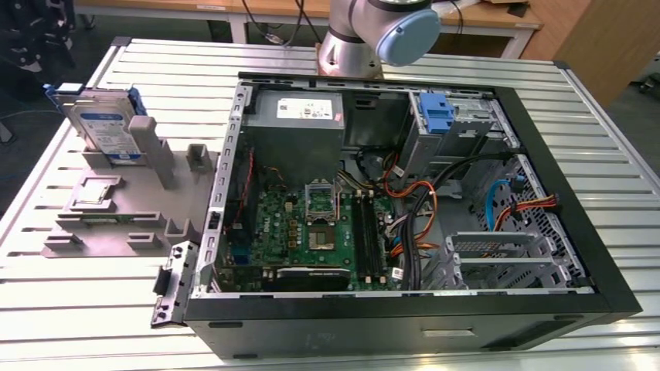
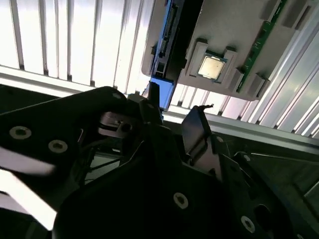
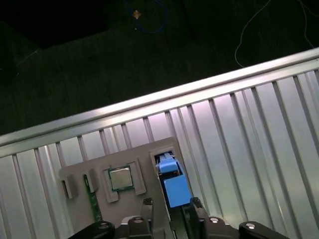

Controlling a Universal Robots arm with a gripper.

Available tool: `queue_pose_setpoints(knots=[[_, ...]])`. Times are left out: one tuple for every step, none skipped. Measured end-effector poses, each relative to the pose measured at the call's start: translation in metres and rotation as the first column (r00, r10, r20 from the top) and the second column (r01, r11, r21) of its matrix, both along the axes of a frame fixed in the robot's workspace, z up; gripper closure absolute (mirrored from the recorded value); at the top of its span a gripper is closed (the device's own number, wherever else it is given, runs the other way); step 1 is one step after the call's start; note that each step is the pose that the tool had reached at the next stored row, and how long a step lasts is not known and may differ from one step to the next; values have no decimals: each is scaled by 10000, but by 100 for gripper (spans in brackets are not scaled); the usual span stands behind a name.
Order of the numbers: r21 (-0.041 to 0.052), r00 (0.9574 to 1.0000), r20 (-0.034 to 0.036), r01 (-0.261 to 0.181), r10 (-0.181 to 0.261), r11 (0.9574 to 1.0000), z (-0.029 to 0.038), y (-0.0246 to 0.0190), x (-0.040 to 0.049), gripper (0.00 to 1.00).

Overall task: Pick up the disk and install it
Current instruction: 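Pick up the disk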

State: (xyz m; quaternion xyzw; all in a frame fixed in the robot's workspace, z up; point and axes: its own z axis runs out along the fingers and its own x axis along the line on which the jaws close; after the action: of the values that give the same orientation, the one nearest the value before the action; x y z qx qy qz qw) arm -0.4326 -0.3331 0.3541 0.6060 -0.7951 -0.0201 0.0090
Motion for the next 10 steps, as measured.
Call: queue_pose_setpoints(knots=[[0, 9999, 0, -149, 149, 9999, -13, 0, 0, 55], [1, 9997, 1, -260, 260, 9997, -29, 3, 0, 49], [2, 9994, 3, -354, 354, 9994, -46, 3, -1, 49], [5, 9989, 5, -468, 468, 9989, -63, 3, -1, 43], [19, 9980, 15, -634, 634, 9980, -93, 6, -5, 37], [22, 9977, 23, -672, 672, 9977, -111, 8, -13, 37], [20, 9976, 39, -686, 686, 9976, -123, 9, -28, 31], [18, 9976, 67, -688, 687, 9976, -130, 12, -49, 31], [17, 9976, 93, -688, 687, 9976, -136, 14, -71, 31], [16, 9976, 105, -688, 688, 9976, -141, 17, -87, 31]])
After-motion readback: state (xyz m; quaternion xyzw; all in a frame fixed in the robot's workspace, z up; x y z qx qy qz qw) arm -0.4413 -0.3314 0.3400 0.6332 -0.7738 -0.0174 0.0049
